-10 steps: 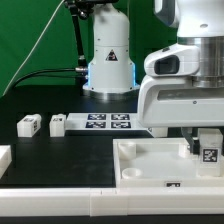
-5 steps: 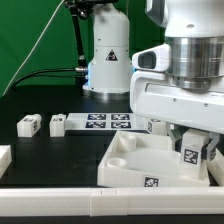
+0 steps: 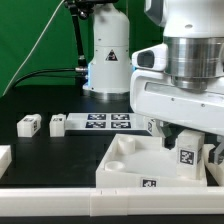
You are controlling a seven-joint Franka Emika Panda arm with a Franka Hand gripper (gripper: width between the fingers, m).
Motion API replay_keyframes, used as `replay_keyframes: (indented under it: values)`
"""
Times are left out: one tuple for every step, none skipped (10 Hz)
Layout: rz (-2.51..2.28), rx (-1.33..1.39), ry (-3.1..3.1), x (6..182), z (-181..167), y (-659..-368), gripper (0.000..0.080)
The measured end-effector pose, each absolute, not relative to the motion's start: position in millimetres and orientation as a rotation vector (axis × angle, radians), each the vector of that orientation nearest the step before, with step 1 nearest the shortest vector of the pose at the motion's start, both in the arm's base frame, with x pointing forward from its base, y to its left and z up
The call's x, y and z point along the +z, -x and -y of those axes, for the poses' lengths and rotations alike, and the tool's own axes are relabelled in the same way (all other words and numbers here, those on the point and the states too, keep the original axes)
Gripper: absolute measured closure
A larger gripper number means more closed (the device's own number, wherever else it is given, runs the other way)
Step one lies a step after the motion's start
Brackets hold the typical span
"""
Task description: Assemble one leg
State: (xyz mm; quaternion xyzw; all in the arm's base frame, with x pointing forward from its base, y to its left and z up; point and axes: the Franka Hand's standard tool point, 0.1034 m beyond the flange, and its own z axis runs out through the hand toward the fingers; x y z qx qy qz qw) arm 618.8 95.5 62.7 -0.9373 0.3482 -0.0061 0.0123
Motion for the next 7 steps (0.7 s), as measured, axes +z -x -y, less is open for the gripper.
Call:
replay_keyframes:
  values:
    - [-1.058,-0.019,2.931,62.7,-95.3,-618.8,0.0162]
    - [-1.058,-0.019,2.932,62.6,-95.5,-618.8,0.0152]
    - [-1.058,-0.019,2.932,62.6,-95.5,-618.8,0.0152]
    - [-1.058,-0.019,2.932,62.6,-95.5,-618.8,0.0151]
    - [-1.058,-0.019,2.932,62.6,-95.4,-618.8,0.0151]
    - [-1.058,-0.019,2.932,62.6,-95.4,-618.8,0.0151]
    - [-1.058,-0.019,2.932,62.6,-95.5,-618.7,0.0151]
